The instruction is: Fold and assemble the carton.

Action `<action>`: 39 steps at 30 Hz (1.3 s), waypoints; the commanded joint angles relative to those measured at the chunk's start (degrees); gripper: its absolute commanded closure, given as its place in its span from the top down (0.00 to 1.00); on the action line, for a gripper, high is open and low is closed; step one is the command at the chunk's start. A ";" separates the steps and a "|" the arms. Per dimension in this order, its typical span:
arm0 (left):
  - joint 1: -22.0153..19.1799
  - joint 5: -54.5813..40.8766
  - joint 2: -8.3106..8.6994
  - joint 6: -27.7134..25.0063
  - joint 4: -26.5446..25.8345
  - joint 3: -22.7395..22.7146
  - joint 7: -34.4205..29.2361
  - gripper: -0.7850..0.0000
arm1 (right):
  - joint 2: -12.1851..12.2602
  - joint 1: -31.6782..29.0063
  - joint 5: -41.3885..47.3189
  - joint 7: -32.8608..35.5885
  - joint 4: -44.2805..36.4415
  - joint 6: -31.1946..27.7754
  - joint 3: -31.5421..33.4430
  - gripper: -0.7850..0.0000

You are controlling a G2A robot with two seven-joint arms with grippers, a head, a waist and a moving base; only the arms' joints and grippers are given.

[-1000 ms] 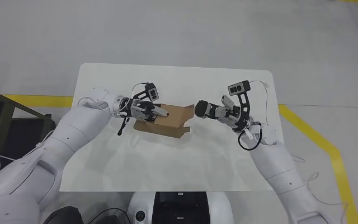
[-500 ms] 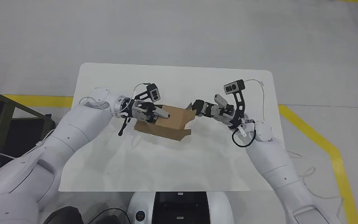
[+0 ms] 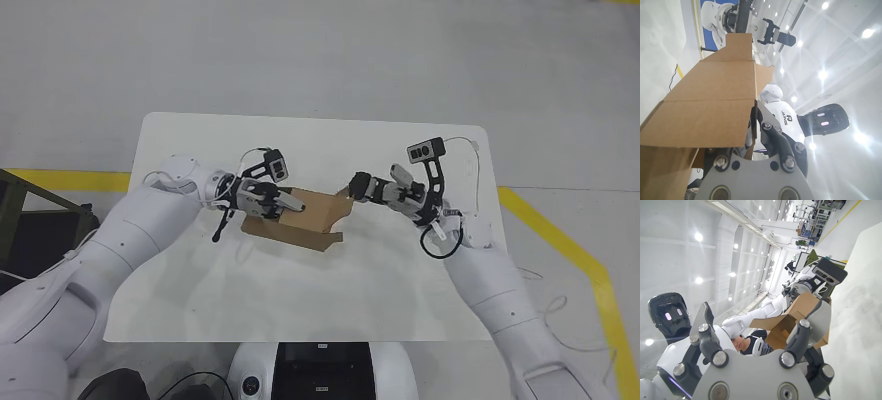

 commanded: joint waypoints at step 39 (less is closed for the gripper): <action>-0.79 -0.56 0.92 -1.88 2.58 -0.47 0.00 0.00 | -3.36 -2.31 11.04 8.83 -1.86 4.63 -2.33 1.00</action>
